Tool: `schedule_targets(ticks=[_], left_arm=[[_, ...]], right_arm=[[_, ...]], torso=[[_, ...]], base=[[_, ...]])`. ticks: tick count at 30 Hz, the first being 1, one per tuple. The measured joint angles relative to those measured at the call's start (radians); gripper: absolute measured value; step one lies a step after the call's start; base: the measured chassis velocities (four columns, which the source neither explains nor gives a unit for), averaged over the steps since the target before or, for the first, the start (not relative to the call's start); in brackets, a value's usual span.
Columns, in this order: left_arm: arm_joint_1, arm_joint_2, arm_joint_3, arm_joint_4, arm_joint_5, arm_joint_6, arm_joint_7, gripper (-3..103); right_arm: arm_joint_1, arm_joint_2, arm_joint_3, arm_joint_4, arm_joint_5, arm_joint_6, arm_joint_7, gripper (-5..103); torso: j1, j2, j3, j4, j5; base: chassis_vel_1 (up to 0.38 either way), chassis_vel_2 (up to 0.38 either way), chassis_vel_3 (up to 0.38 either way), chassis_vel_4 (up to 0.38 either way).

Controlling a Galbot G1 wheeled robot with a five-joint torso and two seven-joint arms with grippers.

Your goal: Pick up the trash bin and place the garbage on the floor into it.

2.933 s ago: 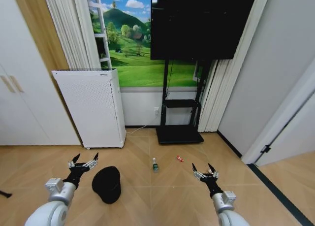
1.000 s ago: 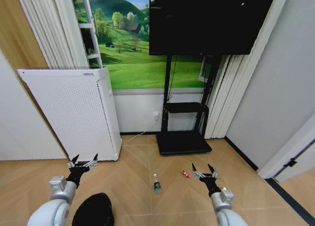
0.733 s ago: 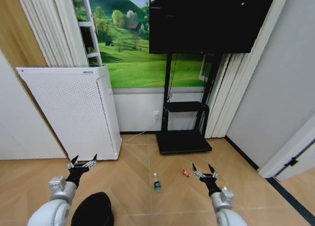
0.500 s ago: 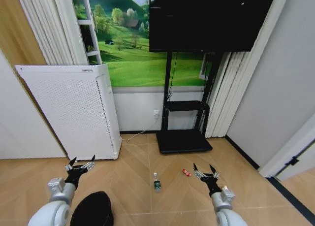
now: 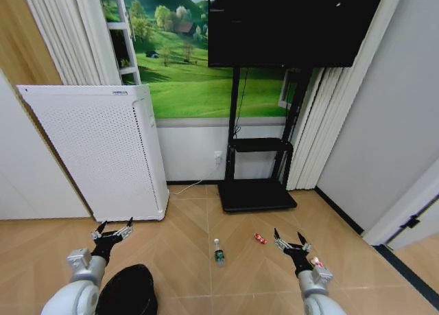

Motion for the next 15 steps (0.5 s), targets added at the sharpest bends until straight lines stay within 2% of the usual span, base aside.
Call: schedule_targets(ticks=[15], left_arm=[[0.003, 0.013, -0.002, -0.012, -0.013, 0.004, 0.0, 100]], right_arm=[[-0.016, 0.004, 0.002, 0.017, 0.014, -0.008, 0.037, 100]], torso=[[-0.018, -0.057, -0.038, -0.0001, 0.0]], base=[[0.0, 0.0, 0.0, 0.0]])
